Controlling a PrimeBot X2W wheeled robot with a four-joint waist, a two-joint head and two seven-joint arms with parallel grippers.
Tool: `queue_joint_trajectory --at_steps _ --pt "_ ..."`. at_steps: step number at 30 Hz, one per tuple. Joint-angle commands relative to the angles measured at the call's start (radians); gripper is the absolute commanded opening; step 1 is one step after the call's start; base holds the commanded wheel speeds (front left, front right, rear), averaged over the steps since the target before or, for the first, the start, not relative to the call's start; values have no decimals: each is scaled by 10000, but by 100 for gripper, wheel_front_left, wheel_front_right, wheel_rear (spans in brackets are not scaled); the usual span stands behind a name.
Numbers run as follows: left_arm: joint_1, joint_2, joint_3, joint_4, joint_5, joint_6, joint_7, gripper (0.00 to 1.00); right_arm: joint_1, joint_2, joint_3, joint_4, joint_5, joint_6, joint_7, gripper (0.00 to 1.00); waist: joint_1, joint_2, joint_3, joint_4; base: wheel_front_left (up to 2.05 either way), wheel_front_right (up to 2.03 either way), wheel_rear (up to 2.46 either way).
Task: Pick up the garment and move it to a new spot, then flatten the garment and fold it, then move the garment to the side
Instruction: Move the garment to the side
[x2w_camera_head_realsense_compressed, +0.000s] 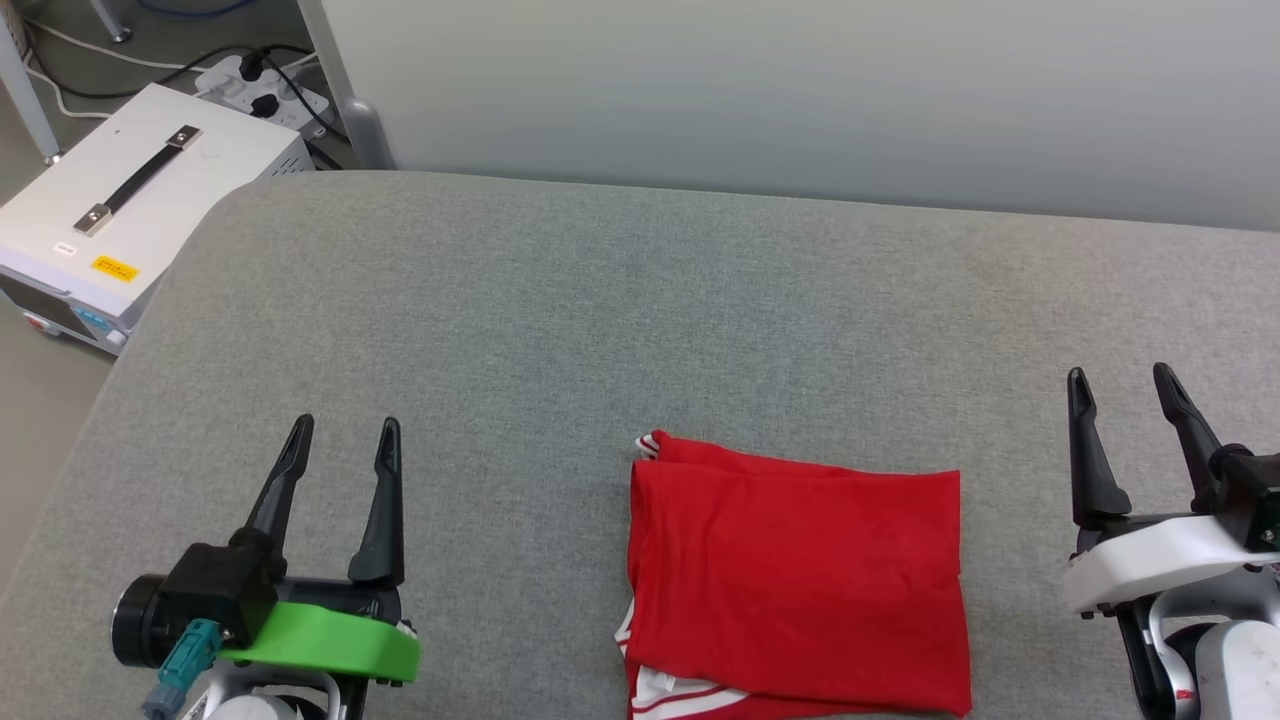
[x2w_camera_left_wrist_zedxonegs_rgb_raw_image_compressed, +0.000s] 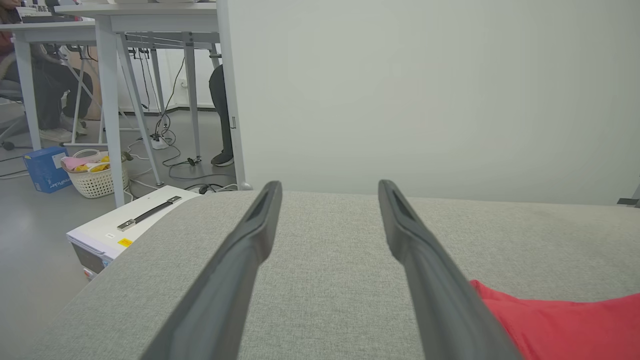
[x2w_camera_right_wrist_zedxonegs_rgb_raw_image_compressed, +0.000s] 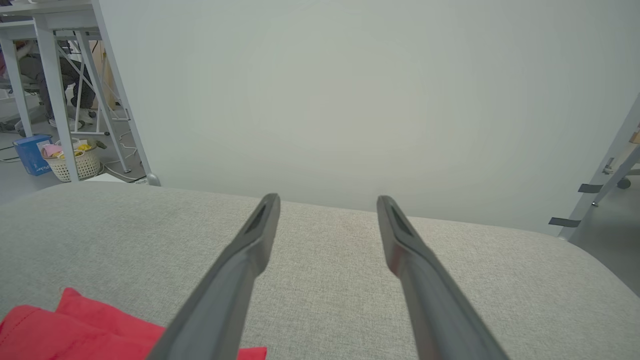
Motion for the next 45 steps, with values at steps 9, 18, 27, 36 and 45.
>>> queue_joint_trajectory --at_steps 9,18,27,36,45 --pt "-94 12 -11 6 -34 -29 -57 100 83 11 210 109 228 4 352 100 0 120 108 0 0 0 0" --pt "-189 21 -32 31 -46 -29 -57 100 545 -402 1249 -134 1932 4 4597 100 0 120 479 5 0 0 0" --pt "-518 -29 -262 56 -55 -29 -57 100 710 -144 916 -858 2513 4 8389 100 0 120 1041 235 0 0 0" --pt "-744 -42 -361 118 -73 -29 -57 100 512 174 1167 -27 2778 4 9132 100 0 120 1368 488 0 0 0" --pt "-852 -56 -400 144 -46 -29 -57 100 264 -51 1928 936 2711 4 8904 0 0 120 1505 501 0 0 0"
